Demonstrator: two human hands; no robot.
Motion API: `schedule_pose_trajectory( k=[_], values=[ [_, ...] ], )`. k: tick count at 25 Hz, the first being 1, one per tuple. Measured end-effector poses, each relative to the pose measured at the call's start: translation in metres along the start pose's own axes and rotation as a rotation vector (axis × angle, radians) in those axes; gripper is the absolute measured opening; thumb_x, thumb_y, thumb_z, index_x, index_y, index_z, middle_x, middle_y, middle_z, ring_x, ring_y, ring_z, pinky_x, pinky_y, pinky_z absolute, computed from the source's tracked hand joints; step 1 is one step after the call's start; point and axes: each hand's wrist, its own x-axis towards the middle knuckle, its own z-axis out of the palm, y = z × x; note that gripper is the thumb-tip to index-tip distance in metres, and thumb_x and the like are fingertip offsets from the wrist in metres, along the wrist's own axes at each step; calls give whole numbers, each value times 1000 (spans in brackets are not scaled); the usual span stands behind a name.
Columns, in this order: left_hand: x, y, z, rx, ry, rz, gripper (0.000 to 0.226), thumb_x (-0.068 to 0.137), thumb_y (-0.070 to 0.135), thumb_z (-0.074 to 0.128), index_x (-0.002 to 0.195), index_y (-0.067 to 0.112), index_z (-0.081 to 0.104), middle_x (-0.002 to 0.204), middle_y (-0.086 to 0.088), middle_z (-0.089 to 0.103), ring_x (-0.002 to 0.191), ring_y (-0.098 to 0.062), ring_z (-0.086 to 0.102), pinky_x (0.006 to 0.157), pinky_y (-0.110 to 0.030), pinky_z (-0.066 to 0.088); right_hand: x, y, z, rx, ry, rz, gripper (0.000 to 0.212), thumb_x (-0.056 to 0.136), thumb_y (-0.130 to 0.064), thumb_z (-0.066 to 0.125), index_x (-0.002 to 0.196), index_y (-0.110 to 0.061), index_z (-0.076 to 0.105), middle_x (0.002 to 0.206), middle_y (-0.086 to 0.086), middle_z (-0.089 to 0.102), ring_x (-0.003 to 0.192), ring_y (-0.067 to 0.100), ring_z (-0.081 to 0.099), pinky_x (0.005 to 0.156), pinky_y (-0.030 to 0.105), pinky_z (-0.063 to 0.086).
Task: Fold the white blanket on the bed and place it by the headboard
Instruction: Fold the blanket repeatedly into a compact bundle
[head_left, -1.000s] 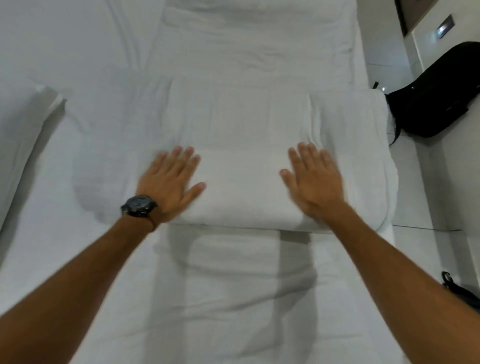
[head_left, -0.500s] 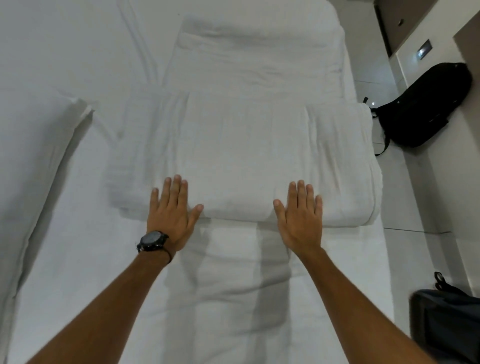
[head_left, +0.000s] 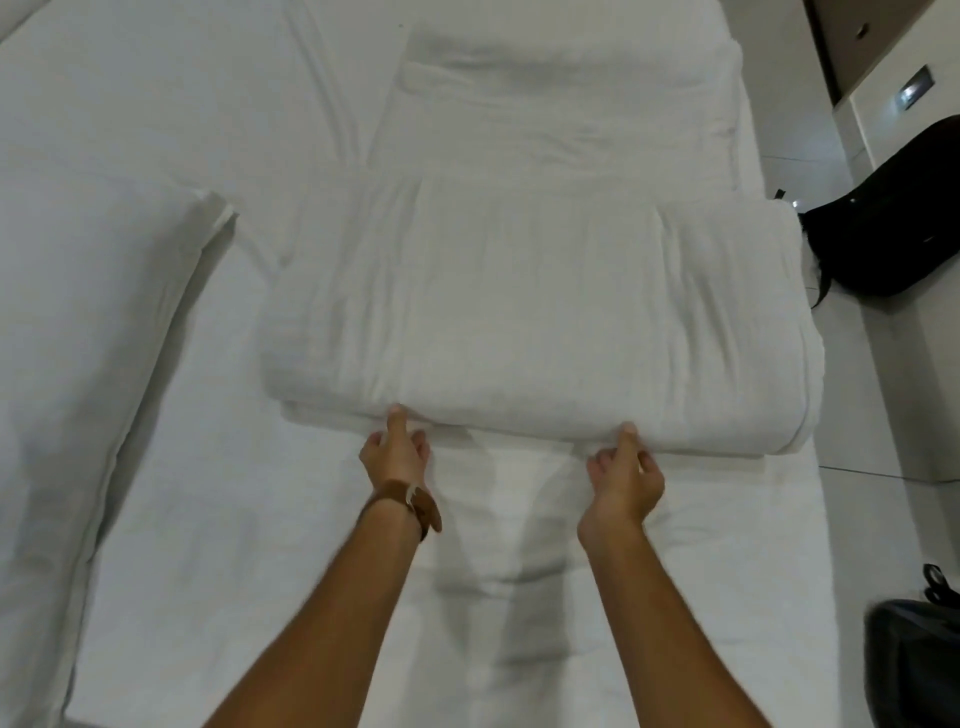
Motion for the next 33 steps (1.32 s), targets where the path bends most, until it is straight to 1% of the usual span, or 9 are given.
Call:
schedule_pose_trajectory(
  k=[2, 4, 6, 8, 11, 14, 18, 27, 33],
  values=[
    [5, 4, 14, -20, -6, 15, 48, 94, 31, 78, 130, 7, 60, 121, -10, 67, 107, -24, 68, 103, -39, 56, 3, -17, 12, -257, 119, -205, 44, 85, -22, 87, 115, -6, 59, 109, 9, 64, 96, 28, 66, 85, 40, 60],
    [8, 5, 18, 320, 126, 361, 67, 86, 19, 83, 142, 8, 46, 145, -14, 48, 119, -27, 57, 107, -39, 51, 6, -23, 7, -682, 133, -754, 53, 78, -14, 80, 124, -2, 56, 128, 19, 55, 119, 41, 56, 104, 54, 49],
    [17, -1, 11, 882, 40, 904, 86, 79, 12, 80, 153, 11, 35, 158, -16, 30, 142, -33, 36, 115, -42, 41, 17, -25, -2, -1165, -156, -1227, 77, 66, -21, 74, 139, -4, 57, 147, 24, 51, 141, 46, 45, 122, 58, 32],
    [34, 0, 4, 1490, -225, 1225, 108, 72, 19, 82, 162, 19, 22, 172, -14, 16, 158, -37, 13, 128, -50, 21, 39, -35, -8, -1544, -420, -1369, 107, 58, -27, 81, 158, -12, 46, 168, 24, 36, 157, 45, 29, 129, 62, 17],
    [69, 20, -1, 1925, -395, 1397, 133, 62, 20, 89, 167, 28, 7, 175, -13, 4, 161, -37, 2, 129, -54, 6, 73, -55, -3, -1799, -421, -1377, 135, 56, -42, 99, 169, -22, 27, 175, 23, 20, 162, 45, 17, 131, 62, 8],
    [92, 45, 3, 2021, -321, 1500, 131, 60, 28, 96, 166, 23, 20, 174, -16, 16, 160, -39, 13, 128, -59, 9, 86, -59, 3, -1825, -357, -1410, 123, 71, -28, 95, 170, -23, 23, 175, 24, 22, 163, 46, 14, 131, 60, -1],
    [88, 50, 8, 2107, -296, 1412, 100, 81, -12, 66, 166, 12, 18, 173, -14, 22, 159, -34, 22, 129, -55, 9, 80, -52, 0, -1848, -373, -1342, 101, 78, 8, 79, 166, -20, 38, 164, 23, 47, 155, 44, 38, 129, 63, 20],
    [-9, 75, -13, 2064, -488, 1146, 74, 92, 2, 63, 160, 15, 37, 166, -7, 40, 150, -27, 40, 125, -42, 22, 5, -97, -44, -1744, -551, -1095, 85, 76, 9, 78, 154, -20, 57, 146, 13, 66, 128, 38, 65, 113, 51, 46],
    [-83, 54, -139, 2039, -584, 1191, 93, 37, -11, 91, 126, 6, 74, 123, -16, 76, 108, -36, 76, 94, -58, 57, -71, -69, -167, -1736, -613, -1091, 101, 46, 14, 91, 140, -17, 71, 131, 12, 77, 120, 36, 74, 105, 58, 55]
  ],
)
